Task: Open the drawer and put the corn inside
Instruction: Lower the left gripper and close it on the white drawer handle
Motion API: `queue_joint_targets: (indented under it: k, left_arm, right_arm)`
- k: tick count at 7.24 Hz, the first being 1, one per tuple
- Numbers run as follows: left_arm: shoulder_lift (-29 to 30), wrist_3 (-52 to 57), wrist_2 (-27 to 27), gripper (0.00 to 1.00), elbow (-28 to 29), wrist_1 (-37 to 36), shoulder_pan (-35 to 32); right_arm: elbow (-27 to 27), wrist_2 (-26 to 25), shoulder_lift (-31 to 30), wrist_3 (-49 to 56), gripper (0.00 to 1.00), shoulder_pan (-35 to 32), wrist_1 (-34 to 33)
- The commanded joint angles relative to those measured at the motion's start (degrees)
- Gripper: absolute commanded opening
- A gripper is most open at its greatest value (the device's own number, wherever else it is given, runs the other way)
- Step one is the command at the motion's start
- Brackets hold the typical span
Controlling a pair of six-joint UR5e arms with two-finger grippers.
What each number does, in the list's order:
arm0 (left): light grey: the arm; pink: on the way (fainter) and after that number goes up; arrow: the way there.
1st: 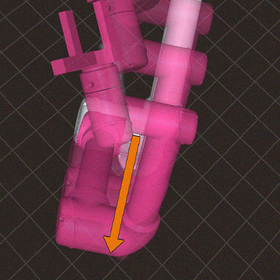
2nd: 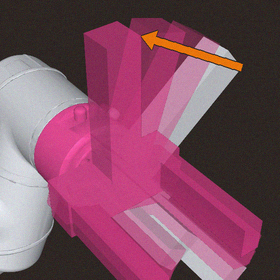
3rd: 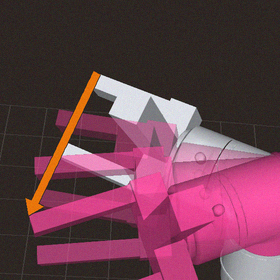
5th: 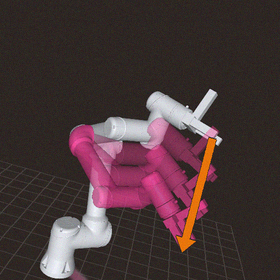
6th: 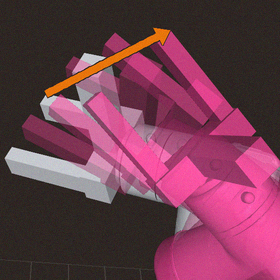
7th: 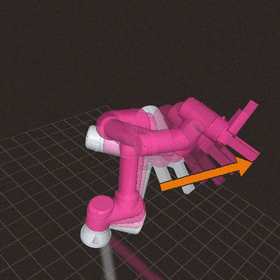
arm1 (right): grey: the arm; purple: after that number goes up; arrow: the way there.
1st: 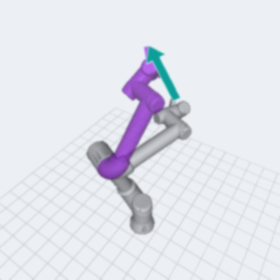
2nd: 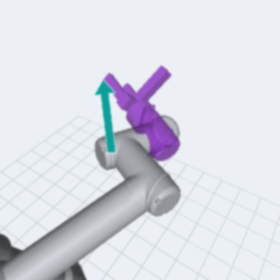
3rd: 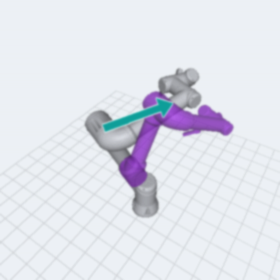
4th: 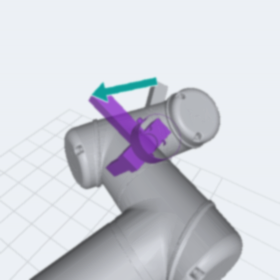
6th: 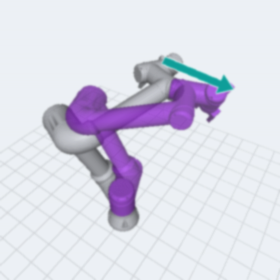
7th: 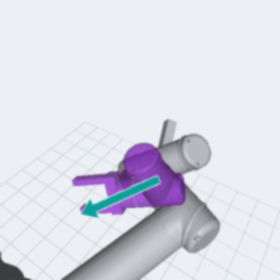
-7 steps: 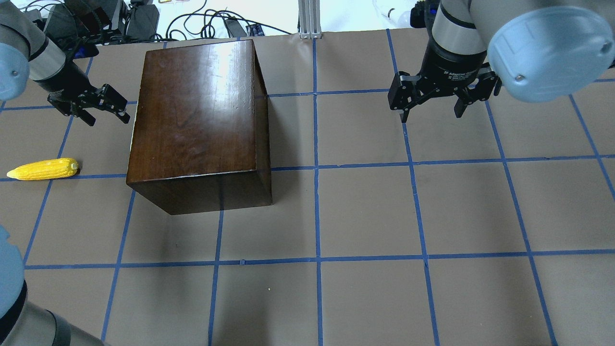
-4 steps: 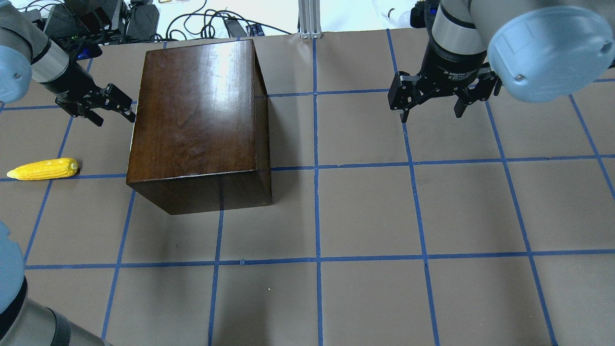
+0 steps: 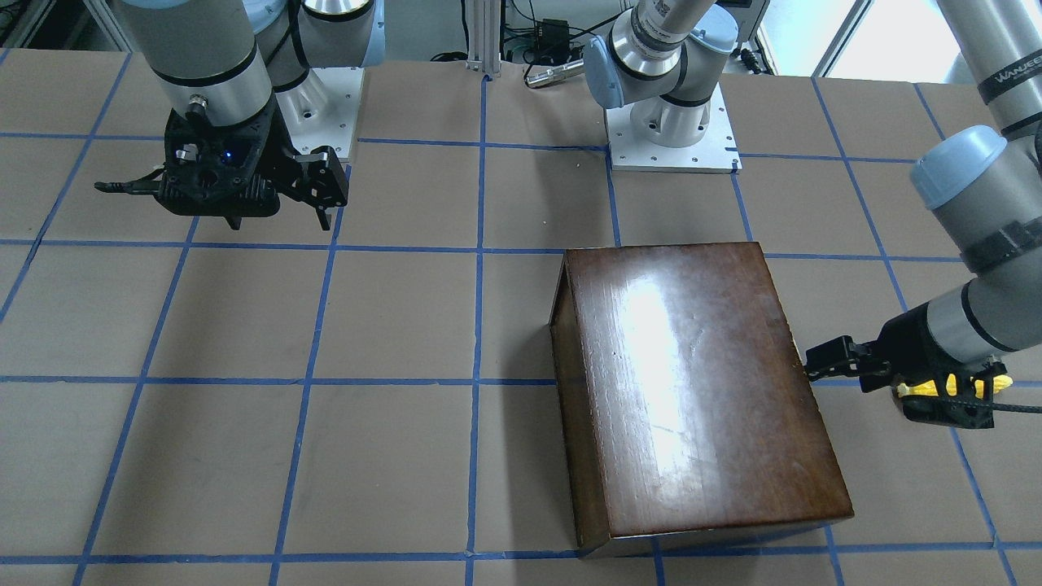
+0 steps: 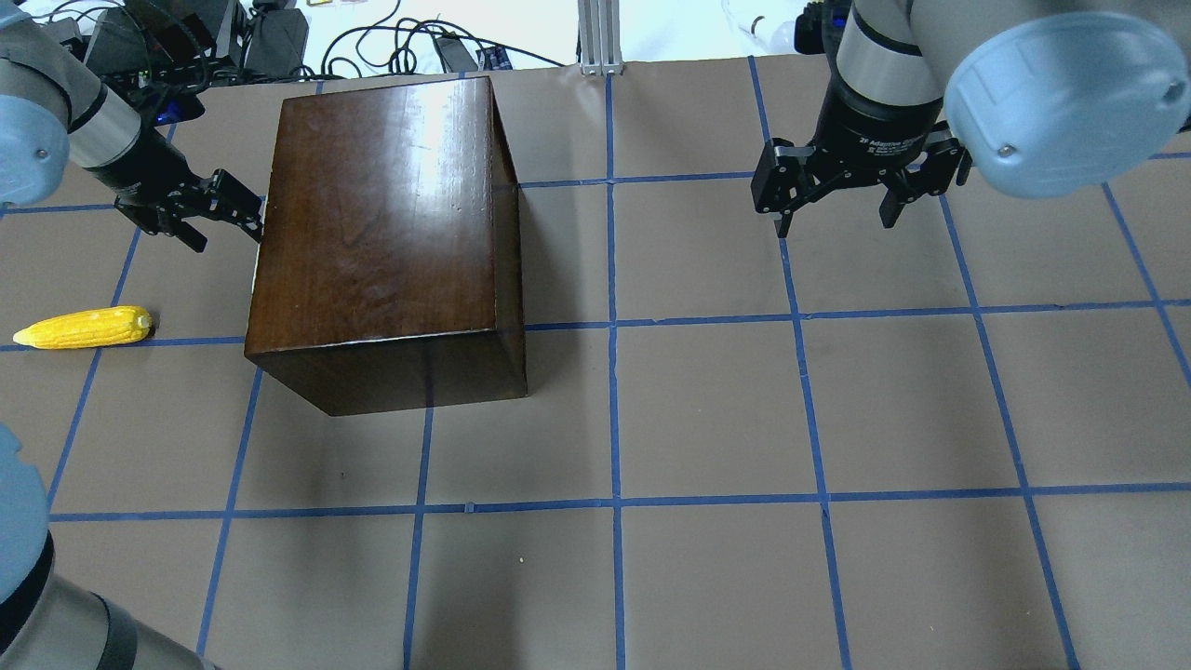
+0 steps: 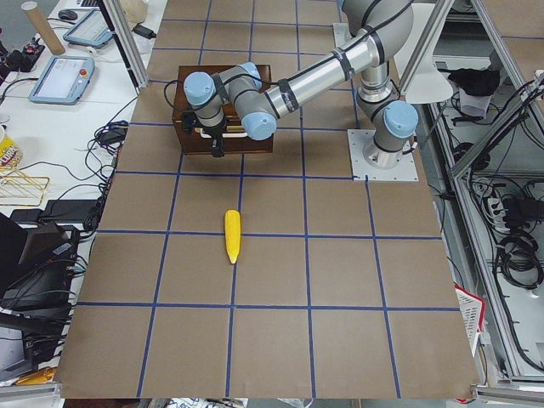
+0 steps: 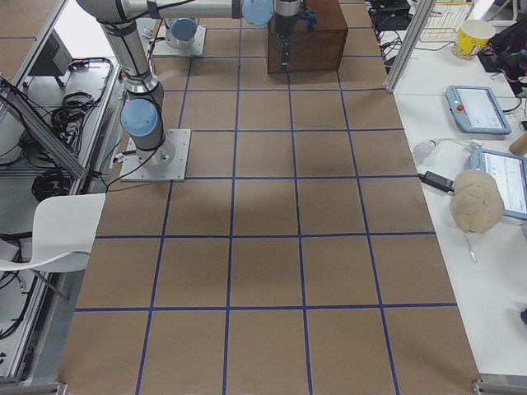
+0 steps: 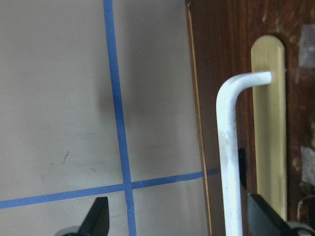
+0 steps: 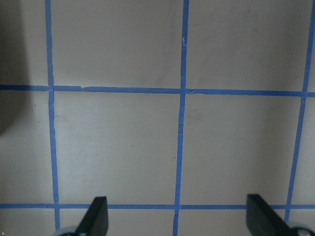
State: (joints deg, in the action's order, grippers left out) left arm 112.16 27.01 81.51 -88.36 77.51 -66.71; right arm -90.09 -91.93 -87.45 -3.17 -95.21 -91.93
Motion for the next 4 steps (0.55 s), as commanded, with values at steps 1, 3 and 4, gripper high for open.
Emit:
queue_joint_targets:
  k: [1, 3, 4]
  left_arm:
    - [0.3, 0.0, 0.0, 1.0, -0.1, 0.0, 0.0]
    - [0.6, 0.0, 0.0, 1.0, -0.1, 0.0, 0.0]
    - [0.8, 0.0, 0.0, 1.0, -0.1, 0.0, 0.0]
  right_arm:
    - [0.0, 0.0, 0.0, 0.0, 1.0, 0.0, 0.0]
    - [0.0, 0.0, 0.0, 0.0, 1.0, 0.0, 0.0]
    - [0.0, 0.0, 0.0, 0.0, 1.0, 0.0, 0.0]
